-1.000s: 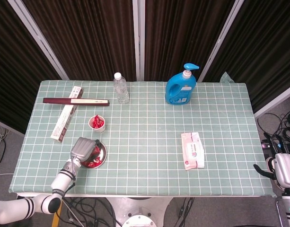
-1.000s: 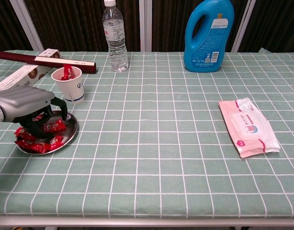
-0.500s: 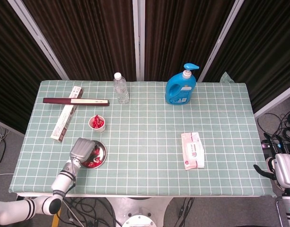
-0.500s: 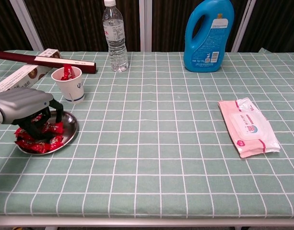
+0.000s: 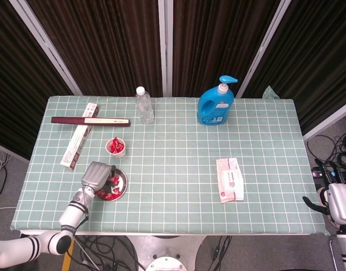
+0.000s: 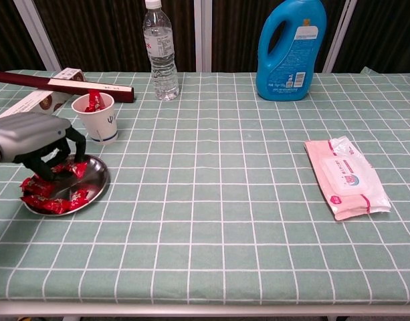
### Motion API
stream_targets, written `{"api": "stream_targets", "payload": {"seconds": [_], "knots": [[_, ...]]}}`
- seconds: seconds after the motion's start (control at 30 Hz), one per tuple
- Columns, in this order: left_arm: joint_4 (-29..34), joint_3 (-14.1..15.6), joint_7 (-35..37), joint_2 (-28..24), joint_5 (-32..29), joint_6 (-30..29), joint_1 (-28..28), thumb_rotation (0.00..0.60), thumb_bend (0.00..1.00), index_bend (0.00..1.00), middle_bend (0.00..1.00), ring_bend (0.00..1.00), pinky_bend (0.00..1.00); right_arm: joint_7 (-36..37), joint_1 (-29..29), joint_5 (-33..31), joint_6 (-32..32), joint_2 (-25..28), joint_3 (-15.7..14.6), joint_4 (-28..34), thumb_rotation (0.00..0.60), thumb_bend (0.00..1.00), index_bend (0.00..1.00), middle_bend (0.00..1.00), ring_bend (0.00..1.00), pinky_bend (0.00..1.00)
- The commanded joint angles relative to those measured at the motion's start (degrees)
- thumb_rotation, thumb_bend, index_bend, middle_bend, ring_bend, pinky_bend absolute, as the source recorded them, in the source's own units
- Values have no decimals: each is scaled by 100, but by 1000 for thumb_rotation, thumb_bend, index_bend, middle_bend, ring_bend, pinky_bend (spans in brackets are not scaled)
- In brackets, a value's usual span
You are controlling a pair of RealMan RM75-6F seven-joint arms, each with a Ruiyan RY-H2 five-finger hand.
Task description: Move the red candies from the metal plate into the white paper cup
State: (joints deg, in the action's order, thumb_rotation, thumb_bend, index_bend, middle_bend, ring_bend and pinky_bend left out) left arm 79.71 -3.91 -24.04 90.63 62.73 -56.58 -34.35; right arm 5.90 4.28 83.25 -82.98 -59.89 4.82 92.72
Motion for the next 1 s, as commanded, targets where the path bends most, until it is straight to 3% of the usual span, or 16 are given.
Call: {"api": "stream_targets", "payload": {"seconds": [0.03,0.23,0.37,0.7,1.0], "knots": [[345,-350,507,-349,205,-104,-58,600,409,651,894,935,1000,5,2,-12,11,-6,1,-14,600,81,16,240,52,436],[153,-989,636,-468,20,-14,-456,600,407,642,899,935,1000,33,22,-28,50,-23,8,-49,600,82,16,240,52,436],[-203,-1198,489,-382,-322,302,-774,600,400,633,900,935,1000,51,25,-52,56,-28,22,-68,600,81,16,240,52,436],[-689,-1025,97,-155,-758,600,-1021,600,387,580,893,934,1000,83,20,-120,83,-28,38,-104,600,82,16,240,52,436],[-602,-881,69,-250,-825,587,-988,600,386,409,883,933,1000,46,40,-127,111,-30,43,-75,600,82,16,240,52,436]]}}
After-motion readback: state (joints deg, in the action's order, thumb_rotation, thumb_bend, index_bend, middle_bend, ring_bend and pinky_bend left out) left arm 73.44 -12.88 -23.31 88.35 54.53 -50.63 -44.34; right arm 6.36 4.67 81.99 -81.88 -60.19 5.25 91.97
